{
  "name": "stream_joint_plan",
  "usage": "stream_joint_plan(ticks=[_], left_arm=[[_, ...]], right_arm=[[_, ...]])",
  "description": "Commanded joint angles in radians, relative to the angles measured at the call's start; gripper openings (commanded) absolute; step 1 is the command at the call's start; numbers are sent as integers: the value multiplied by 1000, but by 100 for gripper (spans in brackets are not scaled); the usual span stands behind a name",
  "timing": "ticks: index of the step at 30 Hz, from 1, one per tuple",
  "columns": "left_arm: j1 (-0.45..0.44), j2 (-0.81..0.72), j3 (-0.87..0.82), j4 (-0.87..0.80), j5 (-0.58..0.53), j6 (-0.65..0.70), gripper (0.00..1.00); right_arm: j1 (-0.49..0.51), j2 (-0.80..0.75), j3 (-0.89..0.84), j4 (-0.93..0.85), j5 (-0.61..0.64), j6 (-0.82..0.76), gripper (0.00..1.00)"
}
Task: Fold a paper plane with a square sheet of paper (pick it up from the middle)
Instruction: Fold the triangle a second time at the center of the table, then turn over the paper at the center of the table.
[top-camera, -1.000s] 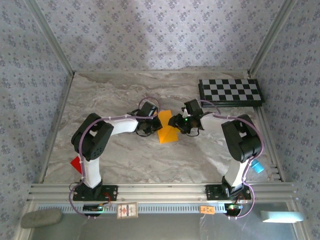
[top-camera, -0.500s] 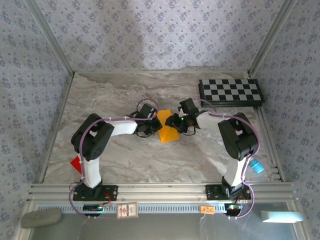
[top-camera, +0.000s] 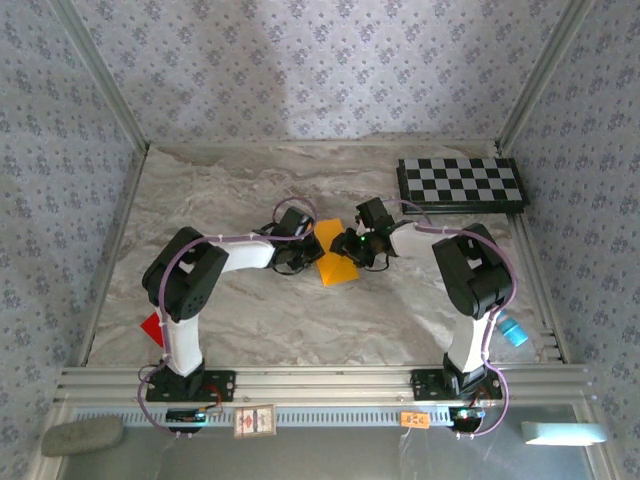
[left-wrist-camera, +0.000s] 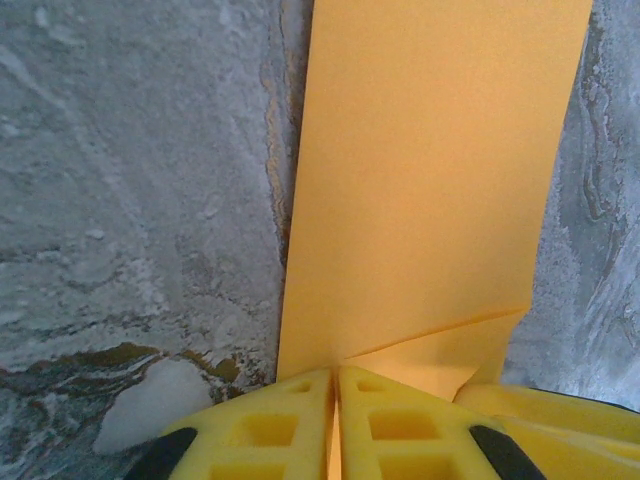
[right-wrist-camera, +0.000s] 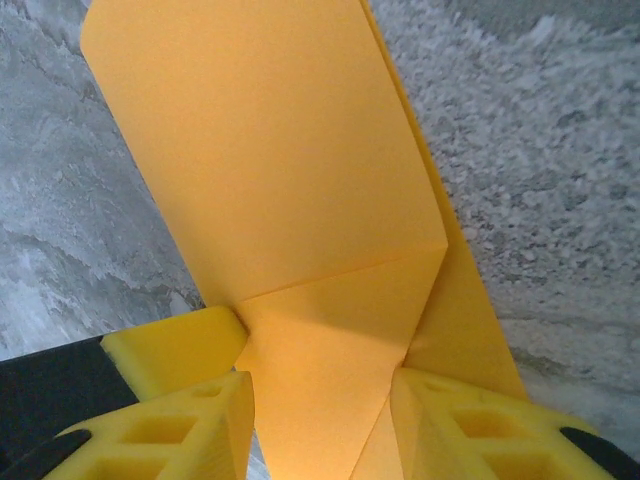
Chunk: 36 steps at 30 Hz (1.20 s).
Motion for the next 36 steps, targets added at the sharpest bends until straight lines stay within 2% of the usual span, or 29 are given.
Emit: stream_joint_plan(ticks=[1, 9, 23, 36], left_arm=[[8, 30, -24, -78, -27, -10, 11], [8, 24, -24, -87, -37, -13, 11], [7, 30, -19, -71, -9, -21, 11], [17, 15, -38, -42, 4, -44, 10]], right_arm=[[0, 0, 5, -55, 32, 24, 43], [-8, -45, -32, -51, 87, 47, 43], [-9, 12, -7, 7, -42, 56, 34], [-7, -15, -52, 76, -117, 42, 28]])
